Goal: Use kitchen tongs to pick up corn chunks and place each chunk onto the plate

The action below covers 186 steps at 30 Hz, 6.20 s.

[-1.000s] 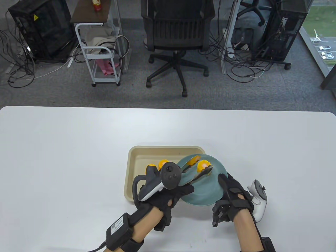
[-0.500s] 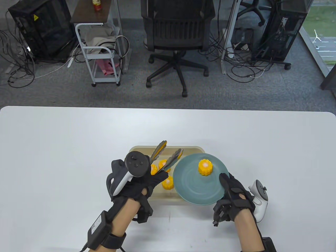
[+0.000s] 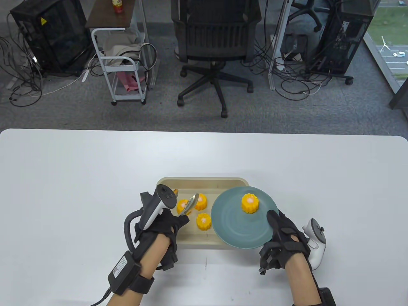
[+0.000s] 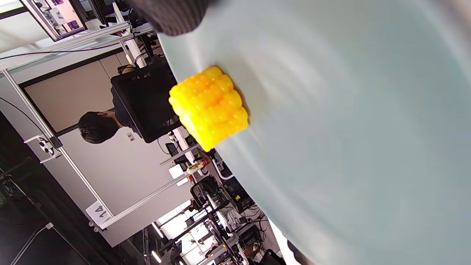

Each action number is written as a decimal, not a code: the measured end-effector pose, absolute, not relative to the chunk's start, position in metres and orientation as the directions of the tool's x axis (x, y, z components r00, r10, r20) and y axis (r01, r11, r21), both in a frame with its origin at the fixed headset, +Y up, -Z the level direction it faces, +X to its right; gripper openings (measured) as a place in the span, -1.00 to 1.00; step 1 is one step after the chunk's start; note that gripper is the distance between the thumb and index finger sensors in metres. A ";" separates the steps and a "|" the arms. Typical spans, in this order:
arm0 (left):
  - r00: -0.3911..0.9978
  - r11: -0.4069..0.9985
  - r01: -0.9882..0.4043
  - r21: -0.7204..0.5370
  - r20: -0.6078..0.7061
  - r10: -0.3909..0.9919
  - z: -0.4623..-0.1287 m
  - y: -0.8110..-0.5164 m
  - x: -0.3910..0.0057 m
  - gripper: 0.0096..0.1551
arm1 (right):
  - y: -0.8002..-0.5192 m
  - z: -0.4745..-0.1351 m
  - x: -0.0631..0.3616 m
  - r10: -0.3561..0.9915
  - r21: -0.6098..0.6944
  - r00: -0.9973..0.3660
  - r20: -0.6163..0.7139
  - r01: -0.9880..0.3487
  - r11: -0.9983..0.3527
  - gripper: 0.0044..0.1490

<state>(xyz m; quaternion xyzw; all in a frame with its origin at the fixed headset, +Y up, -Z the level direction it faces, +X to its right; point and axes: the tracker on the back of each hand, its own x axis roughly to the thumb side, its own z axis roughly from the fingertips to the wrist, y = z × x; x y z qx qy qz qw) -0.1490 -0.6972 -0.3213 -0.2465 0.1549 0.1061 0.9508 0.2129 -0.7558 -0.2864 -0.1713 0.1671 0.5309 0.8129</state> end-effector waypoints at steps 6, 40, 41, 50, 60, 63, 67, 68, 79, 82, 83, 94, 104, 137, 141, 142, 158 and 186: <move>0.929 0.844 -0.244 -0.479 -0.366 0.061 -0.325 -0.709 -0.150 0.17 | -0.757 -0.286 0.212 0.806 -0.084 0.371 -0.461 -0.923 0.376 -0.34; 0.930 0.856 -0.350 -0.381 -0.252 0.268 -0.313 -0.645 -0.166 -0.02 | -0.761 -0.288 0.208 0.801 -0.083 0.359 -0.479 -0.927 0.366 -0.34; 0.927 0.858 -0.366 -0.360 -0.219 0.304 -0.307 -0.635 -0.162 -0.02 | -0.762 -0.288 0.208 0.797 -0.085 0.365 -0.482 -0.924 0.372 -0.34; 0.938 0.871 -0.320 -0.372 0.002 0.345 -0.276 -0.616 -0.118 -0.02 | -0.763 -0.287 0.208 0.774 -0.096 0.405 -0.487 -0.906 0.413 -0.34; 0.962 0.890 -0.229 -0.393 0.051 0.270 -0.276 -0.636 -0.094 -0.02 | -0.763 -0.286 0.207 0.760 -0.095 0.429 -0.488 -0.892 0.442 -0.34; 0.946 0.879 -0.279 -0.386 0.044 0.320 -0.277 -0.636 -0.095 0.06 | -0.764 -0.286 0.208 0.750 -0.099 0.443 -0.492 -0.884 0.457 -0.34; 0.914 0.846 -0.360 -0.392 0.033 0.404 -0.280 -0.635 -0.101 0.13 | -0.765 -0.286 0.210 0.766 -0.106 0.421 -0.487 -0.898 0.426 -0.34; 0.906 0.843 -0.380 -0.382 0.028 0.421 -0.281 -0.635 -0.104 0.14 | -0.766 -0.286 0.210 0.765 -0.109 0.422 -0.486 -0.898 0.427 -0.34; 0.846 0.805 -0.525 -0.274 -0.071 0.528 -0.302 -0.639 -0.139 0.18 | -0.767 -0.286 0.210 0.766 -0.107 0.417 -0.489 -0.901 0.421 -0.34; 0.837 0.795 -0.544 -0.267 -0.101 0.538 -0.308 -0.644 -0.147 0.19 | -0.767 -0.286 0.210 0.767 -0.102 0.412 -0.492 -0.902 0.419 -0.34; 0.834 0.793 -0.548 -0.265 -0.108 0.541 -0.310 -0.646 -0.149 0.19 | -0.767 -0.286 0.210 0.767 -0.102 0.412 -0.491 -0.902 0.420 -0.34; 0.842 0.808 -0.538 -0.239 -0.202 0.501 -0.330 -0.679 -0.163 0.19 | -0.768 -0.287 0.211 0.765 -0.097 0.420 -0.488 -0.897 0.431 -0.33; 0.889 0.841 -0.449 -0.302 -0.251 0.384 -0.339 -0.705 -0.158 0.19 | -0.766 -0.287 0.212 0.766 -0.096 0.431 -0.477 -0.892 0.442 -0.33; 0.962 0.893 -0.230 -0.387 -0.231 0.147 -0.356 -0.745 -0.124 -0.04 | -0.764 -0.287 0.221 0.784 -0.104 0.418 -0.459 -0.902 0.420 -0.33; 0.951 0.888 -0.272 -0.370 -0.248 0.187 -0.358 -0.744 -0.131 -0.06 | -0.765 -0.287 0.221 0.779 -0.109 0.426 -0.460 -0.898 0.426 -0.33; 0.946 0.884 -0.287 -0.369 -0.251 0.203 -0.358 -0.742 -0.133 -0.06 | -0.765 -0.287 0.222 0.778 -0.110 0.425 -0.462 -0.898 0.425 -0.33; 0.887 0.864 -0.461 -0.200 -0.128 0.444 -0.318 -0.657 -0.148 -0.06 | -0.768 -0.287 0.220 0.769 -0.121 0.426 -0.476 -0.898 0.423 -0.33; 0.905 0.937 -0.255 -0.239 0.282 0.318 -0.249 -0.648 -0.042 -0.06 | -0.771 -0.287 0.214 0.734 -0.118 0.463 -0.498 -0.874 0.471 -0.33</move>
